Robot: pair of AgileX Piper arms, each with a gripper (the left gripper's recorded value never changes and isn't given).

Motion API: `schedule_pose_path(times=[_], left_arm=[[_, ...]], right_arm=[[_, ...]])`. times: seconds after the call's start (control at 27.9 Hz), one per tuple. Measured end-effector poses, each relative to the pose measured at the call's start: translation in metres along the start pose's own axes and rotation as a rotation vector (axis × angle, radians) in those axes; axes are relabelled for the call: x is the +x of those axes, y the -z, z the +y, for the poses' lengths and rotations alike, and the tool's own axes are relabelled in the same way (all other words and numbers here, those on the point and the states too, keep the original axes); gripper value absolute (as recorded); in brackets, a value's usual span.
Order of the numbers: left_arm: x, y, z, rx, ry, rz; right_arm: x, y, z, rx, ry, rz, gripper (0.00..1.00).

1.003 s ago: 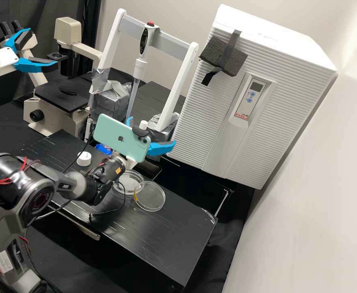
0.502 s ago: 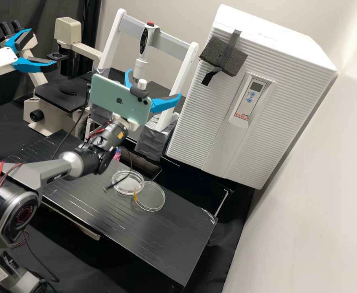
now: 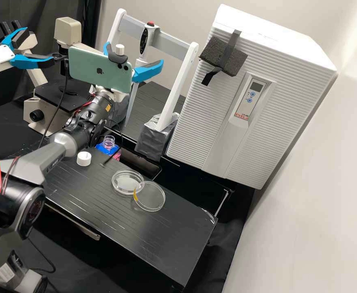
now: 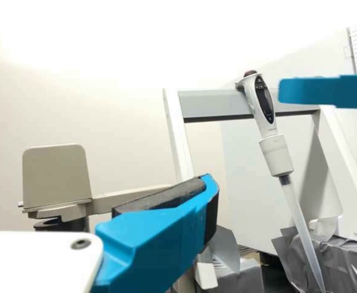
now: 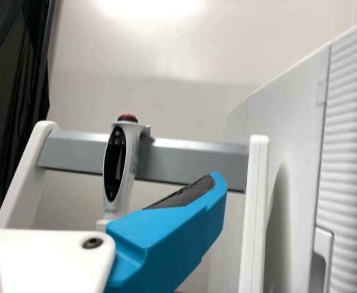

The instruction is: Use the pipette

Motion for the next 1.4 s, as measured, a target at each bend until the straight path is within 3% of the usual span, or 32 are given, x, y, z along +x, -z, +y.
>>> schedule_pose_path(times=[0.14, 0.36, 0.54, 0.61, 0.64, 0.72, 0.86, 1.0, 1.22, 1.25, 1.4], left_arm=[[0.0001, 0.003, 0.0, 0.013, 0.004, 0.0], [0.0009, 0.003, 0.0, 0.017, 0.004, -0.001], [0.0107, 0.004, 0.004, 0.012, -0.01, -0.018], [0.0118, 0.004, 0.003, 0.011, -0.009, -0.018], [0.013, 0.004, 0.004, 0.011, -0.012, -0.018], [0.0135, 0.005, 0.003, 0.011, -0.012, -0.018], [0.0135, 0.005, 0.003, 0.011, -0.01, -0.018], [0.0146, 0.005, 0.002, 0.01, -0.007, -0.017], [0.0186, 0.006, 0.004, 0.014, -0.007, -0.014], [0.0186, 0.006, 0.004, 0.014, -0.007, -0.014], [0.019, 0.006, 0.004, 0.014, -0.004, -0.012]], right_arm=[[0.015, -0.002, -0.006, -0.002, 0.021, -0.033, 1.0], [0.021, -0.01, -0.015, 0.002, 0.064, -0.08, 1.0], [0.052, -0.014, -0.02, -0.009, 0.061, -0.113, 1.0], [0.058, -0.017, -0.025, -0.01, 0.078, -0.131, 1.0], [0.062, -0.017, -0.028, -0.027, 0.095, -0.133, 1.0], [0.064, -0.018, -0.033, -0.026, 0.121, -0.146, 1.0], [0.069, -0.016, -0.035, -0.011, 0.134, -0.153, 1.0], [0.073, -0.017, -0.038, -0.042, 0.136, -0.15, 1.0], [0.078, -0.021, -0.043, -0.04, 0.151, -0.164, 1.0], [0.078, -0.021, -0.043, -0.038, 0.152, -0.166, 0.0], [0.078, -0.021, -0.043, -0.034, 0.153, -0.168, 0.0]])
